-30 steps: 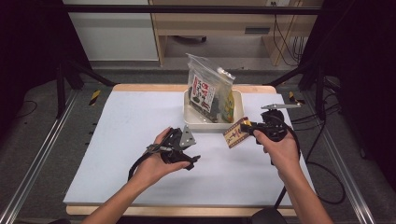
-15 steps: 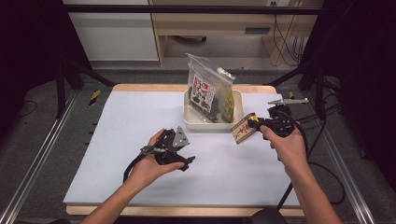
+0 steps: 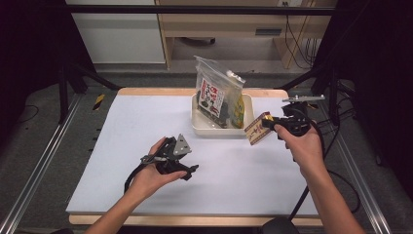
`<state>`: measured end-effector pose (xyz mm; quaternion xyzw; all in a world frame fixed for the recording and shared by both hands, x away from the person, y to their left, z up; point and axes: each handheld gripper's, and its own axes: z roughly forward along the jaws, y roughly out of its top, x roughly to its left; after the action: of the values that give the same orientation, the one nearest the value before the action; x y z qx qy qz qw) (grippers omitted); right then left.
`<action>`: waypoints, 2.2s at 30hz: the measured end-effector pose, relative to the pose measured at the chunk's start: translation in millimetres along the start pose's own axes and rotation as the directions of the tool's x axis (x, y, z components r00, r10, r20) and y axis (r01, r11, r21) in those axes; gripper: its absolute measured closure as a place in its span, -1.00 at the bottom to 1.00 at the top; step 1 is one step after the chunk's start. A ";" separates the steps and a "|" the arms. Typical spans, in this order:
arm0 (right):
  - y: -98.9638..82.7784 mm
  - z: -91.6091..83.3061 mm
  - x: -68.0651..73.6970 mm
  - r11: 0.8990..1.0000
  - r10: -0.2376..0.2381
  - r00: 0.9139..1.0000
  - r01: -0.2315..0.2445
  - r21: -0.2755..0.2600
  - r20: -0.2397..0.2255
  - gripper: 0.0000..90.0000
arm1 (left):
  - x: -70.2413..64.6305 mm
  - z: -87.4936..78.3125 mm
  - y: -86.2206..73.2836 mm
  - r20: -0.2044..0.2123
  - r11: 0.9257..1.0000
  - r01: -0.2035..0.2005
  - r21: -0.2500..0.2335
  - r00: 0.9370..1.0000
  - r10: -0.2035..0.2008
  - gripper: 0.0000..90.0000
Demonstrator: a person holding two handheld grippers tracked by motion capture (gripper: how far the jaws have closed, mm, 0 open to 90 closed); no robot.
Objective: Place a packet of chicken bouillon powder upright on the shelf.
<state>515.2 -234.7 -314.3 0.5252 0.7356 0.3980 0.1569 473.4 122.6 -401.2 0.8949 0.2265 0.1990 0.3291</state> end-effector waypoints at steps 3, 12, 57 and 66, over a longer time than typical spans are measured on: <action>5.3 0.6 -0.5 1.000 -0.004 1.000 0.004 0.003 0.012 0.52 | 0.8 -3.2 -7.7 -0.001 1.000 0.008 -0.003 1.000 -0.008 -0.75; 29.4 5.3 -2.0 1.000 -0.005 0.998 0.005 0.006 0.063 0.51 | 5.2 -17.6 -50.1 -0.030 0.996 0.083 -0.033 0.996 -0.084 -0.75; 90.8 96.5 3.2 0.993 0.042 0.960 -0.071 0.096 0.277 0.51 | 22.7 -57.6 -121.8 -0.097 0.979 0.198 -0.049 0.975 -0.202 -0.75; 86.0 107.0 2.8 0.991 0.044 0.953 -0.079 0.107 0.300 0.51 | 22.9 -57.9 -121.0 -0.100 0.979 0.197 -0.053 0.974 -0.201 -0.75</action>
<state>639.3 -175.9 -317.0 0.6101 0.7092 0.2751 0.2219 429.7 246.1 -437.9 0.8489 0.3276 0.2164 0.3539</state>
